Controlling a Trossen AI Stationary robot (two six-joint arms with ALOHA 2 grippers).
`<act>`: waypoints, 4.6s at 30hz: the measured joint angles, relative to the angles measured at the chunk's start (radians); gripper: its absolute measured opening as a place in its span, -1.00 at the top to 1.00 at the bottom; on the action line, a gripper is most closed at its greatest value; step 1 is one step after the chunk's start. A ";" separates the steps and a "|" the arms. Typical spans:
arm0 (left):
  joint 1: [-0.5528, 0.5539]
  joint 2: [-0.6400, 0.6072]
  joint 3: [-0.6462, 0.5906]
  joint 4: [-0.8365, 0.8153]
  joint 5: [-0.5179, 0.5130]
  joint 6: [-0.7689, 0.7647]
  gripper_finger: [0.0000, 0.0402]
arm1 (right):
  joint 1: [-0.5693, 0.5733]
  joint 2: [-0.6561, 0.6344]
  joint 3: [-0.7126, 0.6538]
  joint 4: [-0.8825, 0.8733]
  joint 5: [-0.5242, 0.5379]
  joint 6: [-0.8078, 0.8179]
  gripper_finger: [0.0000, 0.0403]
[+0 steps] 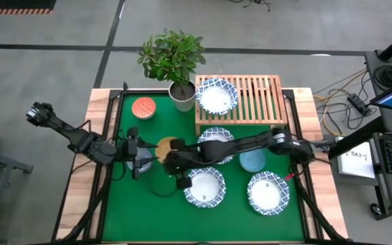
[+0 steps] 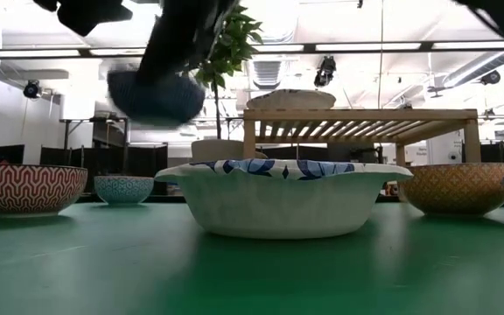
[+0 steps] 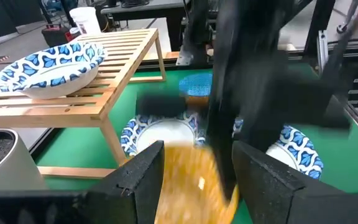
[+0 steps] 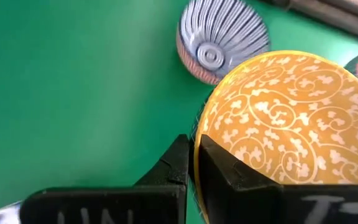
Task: Place and stack bowls onto a shelf
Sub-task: Put the yellow bowl on the shelf, then stack the bottom left white plate on top of the white plate on the shelf
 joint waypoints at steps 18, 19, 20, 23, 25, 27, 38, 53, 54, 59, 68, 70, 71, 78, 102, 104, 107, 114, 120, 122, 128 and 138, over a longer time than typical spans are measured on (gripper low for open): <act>0.000 0.007 0.002 0.015 0.000 -0.004 0.13 | -0.132 -0.434 -0.048 -0.653 0.457 0.379 0.94; 0.000 0.008 0.002 0.014 0.000 -0.004 0.13 | -0.165 -0.452 -0.064 -0.687 0.456 0.412 0.94; 0.000 0.008 0.002 0.014 0.000 -0.004 0.13 | -0.202 -0.473 -0.086 -0.710 0.457 0.436 0.94; 0.000 0.010 0.002 0.013 0.000 -0.004 0.13 | -0.303 -0.539 -0.180 -0.728 0.453 0.451 0.94; 0.000 0.011 0.002 0.013 0.000 -0.004 0.13 | -0.364 -0.588 -0.257 -0.708 0.438 0.442 0.94; 0.000 0.012 0.002 0.012 0.000 -0.004 0.13 | -0.423 -0.645 -0.341 -0.664 0.390 0.429 0.94; 0.000 0.012 0.002 0.011 0.000 0.000 0.13 | -0.634 -0.932 -0.781 -0.303 0.136 0.345 0.94; 0.000 0.012 0.002 0.011 0.000 0.000 0.13 | -0.643 -0.933 -0.888 -0.217 0.136 0.306 0.94; 0.000 0.012 0.002 0.012 0.000 0.000 0.13 | -0.643 -0.931 -0.888 -0.214 0.136 0.305 0.94; 0.000 0.012 0.002 0.012 0.000 0.000 0.13 | -0.643 -0.923 -0.888 -0.190 0.155 0.297 0.93; 0.000 0.012 0.002 0.011 0.000 0.000 0.13 | -0.645 -0.925 -0.888 -0.180 0.166 0.293 0.54; 0.000 0.012 0.002 0.012 0.000 0.000 0.13 | -0.645 -0.925 -0.884 -0.183 0.165 0.294 0.44; 0.000 0.012 0.002 0.011 0.000 0.000 0.13 | -0.645 -0.926 -0.875 -0.186 0.165 0.298 0.40; 0.000 0.012 0.002 0.011 0.000 -0.030 0.13 | -0.606 -0.947 -0.768 -0.190 0.078 0.338 0.22; 0.005 0.063 0.002 0.015 -0.009 -0.087 0.14 | 0.146 -0.809 -0.866 0.069 0.022 0.453 0.35; 0.007 0.063 0.002 0.016 -0.010 -0.086 0.13 | 0.152 -0.750 -0.844 0.064 0.020 0.429 0.35; 0.008 0.062 0.004 0.016 -0.011 -0.082 0.14 | 0.149 -0.657 -0.781 0.062 0.013 0.382 0.35; 0.008 0.062 0.037 0.021 -0.012 -0.034 0.13 | 0.154 -0.449 -0.578 -0.035 -0.180 0.294 0.34; 0.008 0.063 0.038 0.019 -0.012 -0.015 0.13 | 0.205 -0.305 -0.450 -0.187 -0.235 0.294 0.34; 0.008 0.064 0.038 0.019 -0.012 -0.015 0.13 | 0.227 -0.267 -0.418 -0.224 -0.242 0.293 0.34; 0.008 0.064 0.038 0.026 -0.012 -0.014 0.13 | 0.283 -0.168 -0.384 -0.306 -0.231 0.282 0.34; 0.008 0.064 0.038 0.027 -0.011 -0.014 0.13 | 0.302 -0.067 -0.375 -0.314 -0.199 0.327 0.34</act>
